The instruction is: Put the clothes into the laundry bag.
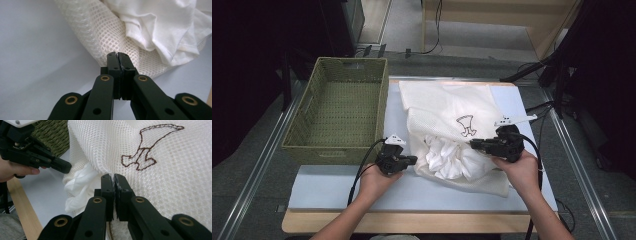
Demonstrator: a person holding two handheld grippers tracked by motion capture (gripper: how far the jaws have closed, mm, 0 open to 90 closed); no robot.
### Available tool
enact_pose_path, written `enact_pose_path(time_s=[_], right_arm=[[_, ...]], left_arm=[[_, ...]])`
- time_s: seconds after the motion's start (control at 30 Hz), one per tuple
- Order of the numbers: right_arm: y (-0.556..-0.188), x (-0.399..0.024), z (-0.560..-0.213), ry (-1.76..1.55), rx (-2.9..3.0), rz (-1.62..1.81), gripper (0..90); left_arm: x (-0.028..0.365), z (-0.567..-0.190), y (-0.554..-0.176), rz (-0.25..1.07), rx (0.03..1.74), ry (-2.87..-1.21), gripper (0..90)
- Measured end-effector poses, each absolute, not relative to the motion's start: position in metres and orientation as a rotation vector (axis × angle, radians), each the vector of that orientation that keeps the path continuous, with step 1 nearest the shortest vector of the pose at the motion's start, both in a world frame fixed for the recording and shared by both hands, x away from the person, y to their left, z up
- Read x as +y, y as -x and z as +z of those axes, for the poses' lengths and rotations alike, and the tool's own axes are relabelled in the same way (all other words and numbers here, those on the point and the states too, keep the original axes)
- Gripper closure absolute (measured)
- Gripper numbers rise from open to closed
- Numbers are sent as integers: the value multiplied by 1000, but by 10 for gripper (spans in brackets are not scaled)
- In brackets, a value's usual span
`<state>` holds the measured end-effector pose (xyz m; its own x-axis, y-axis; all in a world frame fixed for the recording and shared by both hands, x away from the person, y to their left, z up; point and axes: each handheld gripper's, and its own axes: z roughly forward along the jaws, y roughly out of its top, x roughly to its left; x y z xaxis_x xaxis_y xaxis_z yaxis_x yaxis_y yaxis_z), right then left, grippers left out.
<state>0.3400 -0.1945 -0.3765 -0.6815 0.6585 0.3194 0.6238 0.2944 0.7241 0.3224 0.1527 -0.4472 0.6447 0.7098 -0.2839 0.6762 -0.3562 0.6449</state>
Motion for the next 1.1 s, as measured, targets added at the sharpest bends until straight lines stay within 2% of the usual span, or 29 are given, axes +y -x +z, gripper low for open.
enact_pose_path(time_s=[0.17,0.47,0.67,0.87,1.1], right_arm=[[-341,-193,-378,-1232,2502,1363,879],[-340,-192,-377,-1237,2501,1358,879],[-341,-192,-377,-1233,2502,1358,877],[-340,-192,-378,-1238,2503,1356,877],[-340,-192,-378,-1240,2502,1355,877]], left_arm=[[156,-449,-323,48,1100,-2083,888],[144,-422,-312,134,1014,-2103,820],[133,-435,-332,126,1043,-2124,764],[130,-446,-347,159,1050,-2135,748],[120,-459,-349,185,1030,-2153,679]])
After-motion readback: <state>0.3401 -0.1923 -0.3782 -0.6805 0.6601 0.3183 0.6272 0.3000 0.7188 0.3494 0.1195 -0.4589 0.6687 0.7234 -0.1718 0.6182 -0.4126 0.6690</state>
